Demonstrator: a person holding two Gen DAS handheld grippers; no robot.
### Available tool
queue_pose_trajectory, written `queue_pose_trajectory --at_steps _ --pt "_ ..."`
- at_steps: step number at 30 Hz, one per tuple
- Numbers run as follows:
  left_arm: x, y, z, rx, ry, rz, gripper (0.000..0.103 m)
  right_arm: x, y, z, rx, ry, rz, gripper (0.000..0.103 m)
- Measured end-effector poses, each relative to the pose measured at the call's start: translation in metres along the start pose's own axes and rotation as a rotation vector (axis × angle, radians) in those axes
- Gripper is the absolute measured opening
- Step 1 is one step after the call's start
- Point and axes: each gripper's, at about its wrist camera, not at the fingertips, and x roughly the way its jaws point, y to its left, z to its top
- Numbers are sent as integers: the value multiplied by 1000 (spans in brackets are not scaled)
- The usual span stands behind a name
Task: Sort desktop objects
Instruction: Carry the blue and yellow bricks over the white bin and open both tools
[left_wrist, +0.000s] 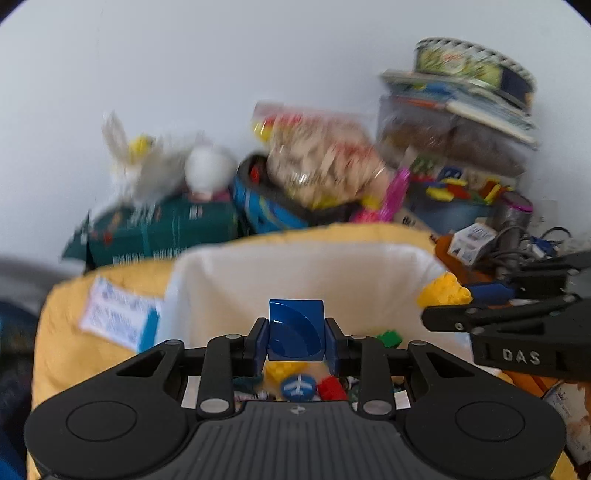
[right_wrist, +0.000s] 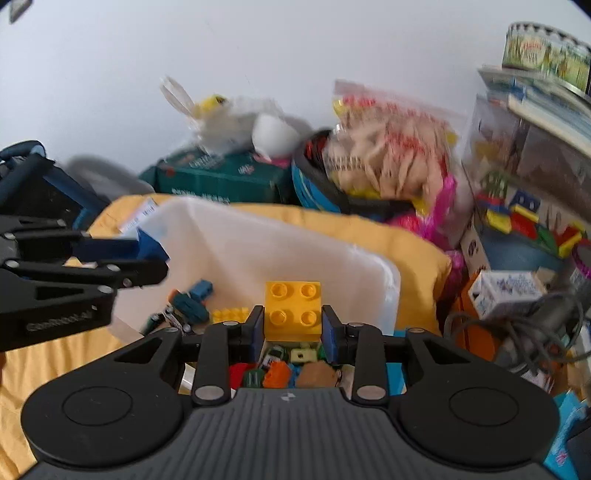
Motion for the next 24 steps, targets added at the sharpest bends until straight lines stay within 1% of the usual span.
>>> queue_pose_trajectory --at_steps 3,4,6,8,10,13,14,15,16,17,21,23,24 --pt "7 0 -7 1 41 -13 35 9 0 -5 7 41 -13 39" --pt "7 0 -7 4 47 -12 40 11 0 -5 10 44 -13 44" --pt "3 2 -6 -6 35 -7 56 8 -1 -6 3 40 -20 45" --pt "-5 4 -3 -25 16 8 62 5 1 -4 -16 31 -29 48" --pt "-13 3 2 -18 -2 29 63 2 2 1 -35 19 -38 54" --pt "-31 -6 11 46 -60 83 65 -2 6 4 -63 10 -39 56" --pt "-39 -10 15 76 -91 108 72 -3 7 5 -71 9 -40 57" --pt "-46 -14 17 100 -118 127 76 -3 7 6 -75 7 -40 57" --pt "-54 -18 20 120 -144 142 82 -5 7 6 -78 5 -40 58" --pt "-60 -22 23 134 -167 162 84 -6 8 6 -79 3 -40 58" --pt "-79 -33 31 149 -233 253 86 -11 7 6 -77 -6 -40 59" --pt "-83 -37 31 171 -249 265 86 -15 7 6 -76 -12 -34 61" --pt "-83 -38 31 186 -252 267 87 -17 8 5 -76 -15 -29 66"
